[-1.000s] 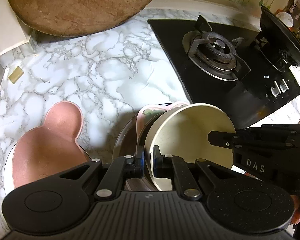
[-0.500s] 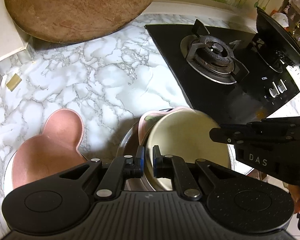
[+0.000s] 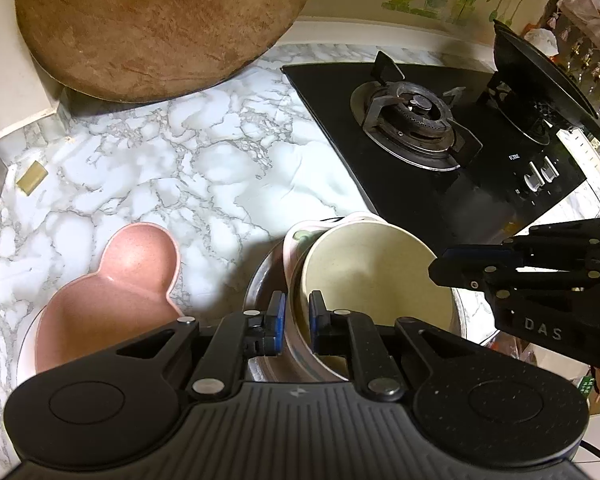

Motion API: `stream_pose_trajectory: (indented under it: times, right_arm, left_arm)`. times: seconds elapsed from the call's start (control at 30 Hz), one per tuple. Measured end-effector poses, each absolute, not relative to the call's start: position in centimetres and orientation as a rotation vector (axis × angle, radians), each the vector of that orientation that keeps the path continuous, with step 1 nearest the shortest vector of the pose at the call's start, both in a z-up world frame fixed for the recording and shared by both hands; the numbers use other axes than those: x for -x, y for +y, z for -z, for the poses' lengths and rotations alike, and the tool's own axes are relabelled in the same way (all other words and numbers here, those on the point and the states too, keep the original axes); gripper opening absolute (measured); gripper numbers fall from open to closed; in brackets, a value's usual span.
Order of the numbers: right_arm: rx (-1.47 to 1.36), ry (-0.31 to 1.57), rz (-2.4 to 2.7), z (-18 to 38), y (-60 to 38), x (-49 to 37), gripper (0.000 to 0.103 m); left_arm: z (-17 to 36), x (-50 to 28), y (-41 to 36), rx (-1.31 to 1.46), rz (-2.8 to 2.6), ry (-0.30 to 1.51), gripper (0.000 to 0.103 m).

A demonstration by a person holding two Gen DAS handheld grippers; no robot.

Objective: Organize plates and bowls
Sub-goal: 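Lift the cream bowl and lower it into the pink steel cup, then open both tools to release the cream bowl, then move both tools down to the steel bowl rim and close on it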

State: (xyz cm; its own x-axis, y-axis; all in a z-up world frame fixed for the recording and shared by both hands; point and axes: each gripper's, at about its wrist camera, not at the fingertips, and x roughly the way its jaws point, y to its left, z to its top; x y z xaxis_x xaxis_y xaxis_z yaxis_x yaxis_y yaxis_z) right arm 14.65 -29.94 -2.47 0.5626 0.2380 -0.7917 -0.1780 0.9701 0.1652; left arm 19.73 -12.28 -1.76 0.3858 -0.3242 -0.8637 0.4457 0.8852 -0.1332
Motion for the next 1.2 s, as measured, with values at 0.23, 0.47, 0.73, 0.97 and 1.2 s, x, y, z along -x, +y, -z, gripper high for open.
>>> stream_pose_trajectory:
  times: [0.23, 0.47, 0.73, 0.97, 1.2]
  right_arm:
    - [-0.084, 0.893, -0.26, 1.9, -29.7, -13.1, 0.016]
    - [-0.099, 0.859, -0.259, 1.4, -29.7, -11.5, 0.021]
    - [-0.134, 0.835, -0.247, 0.9, -29.8, -9.8, 0.061]
    - [-0.14, 0.8, -0.177, 0.6, -31.1, -8.1, 0.099]
    - [-0.245, 0.864, -0.13, 2.5, -33.2, -7.5, 0.1]
  left_arm:
    - [1.5, -18.3, -11.6, -0.139, 0.474, 1.035, 0.012]
    - [1.0, -16.8, -10.5, -0.11, 0.488, 1.011, 0.012]
    - [0.6, -15.3, -9.5, -0.078, 0.498, 0.976, 0.065]
    - [0.5, -17.1, -8.8, -0.038, 0.491, 0.99, 0.077]
    - [1.8, -20.3, -8.0, 0.063, 0.509, 1.085, 0.077]
